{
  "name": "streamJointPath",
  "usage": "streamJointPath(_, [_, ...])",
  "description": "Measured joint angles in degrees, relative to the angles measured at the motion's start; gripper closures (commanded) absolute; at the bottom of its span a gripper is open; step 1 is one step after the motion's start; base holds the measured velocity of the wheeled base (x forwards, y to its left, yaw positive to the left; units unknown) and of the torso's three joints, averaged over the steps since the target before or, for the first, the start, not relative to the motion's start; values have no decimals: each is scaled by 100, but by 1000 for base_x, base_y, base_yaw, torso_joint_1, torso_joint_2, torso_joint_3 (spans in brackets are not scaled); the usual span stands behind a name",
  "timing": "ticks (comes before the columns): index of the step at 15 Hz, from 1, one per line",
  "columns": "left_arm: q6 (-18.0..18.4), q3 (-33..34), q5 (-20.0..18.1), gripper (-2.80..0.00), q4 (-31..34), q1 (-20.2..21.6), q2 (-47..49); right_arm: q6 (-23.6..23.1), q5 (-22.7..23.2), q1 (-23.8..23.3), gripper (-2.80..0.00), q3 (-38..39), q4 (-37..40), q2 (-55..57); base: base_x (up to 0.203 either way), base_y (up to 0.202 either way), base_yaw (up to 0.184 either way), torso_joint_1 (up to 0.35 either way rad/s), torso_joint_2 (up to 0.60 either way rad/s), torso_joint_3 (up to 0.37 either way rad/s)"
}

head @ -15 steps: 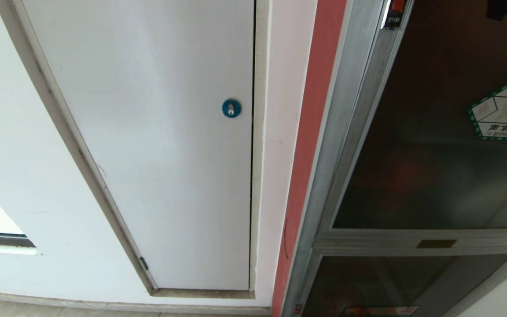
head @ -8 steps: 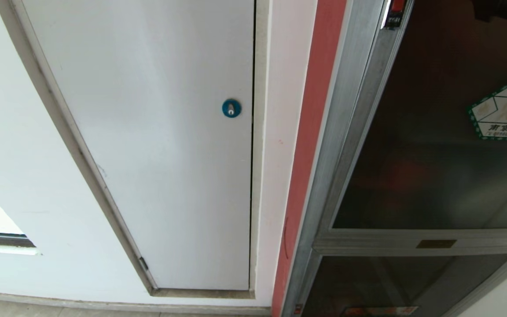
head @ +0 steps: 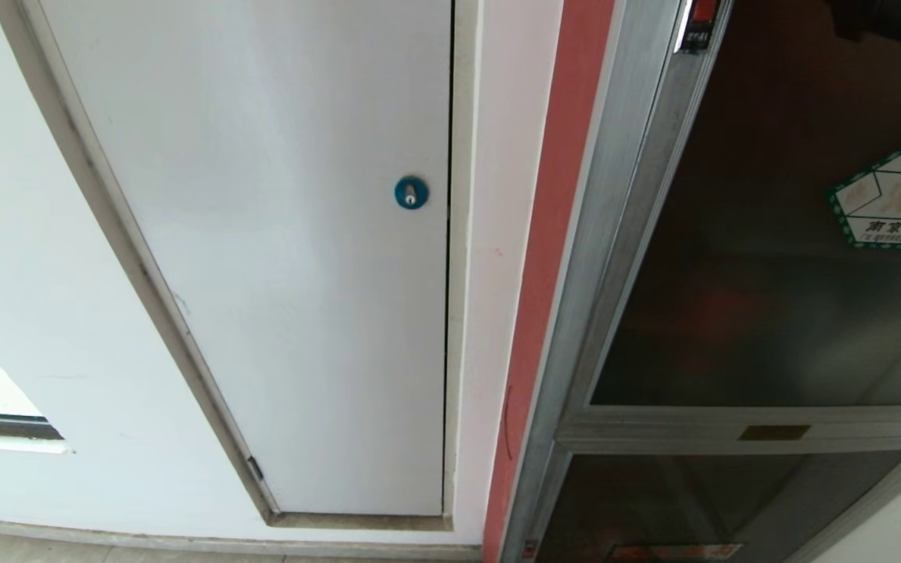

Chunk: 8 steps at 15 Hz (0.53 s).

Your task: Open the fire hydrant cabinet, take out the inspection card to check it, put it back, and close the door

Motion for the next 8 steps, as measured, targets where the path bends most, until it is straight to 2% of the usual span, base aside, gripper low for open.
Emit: streamJointPath(8, [2,0,-1,0,0,-2,0,-23,16,-21,0,157,66,-42,0,0,0,0,0,0])
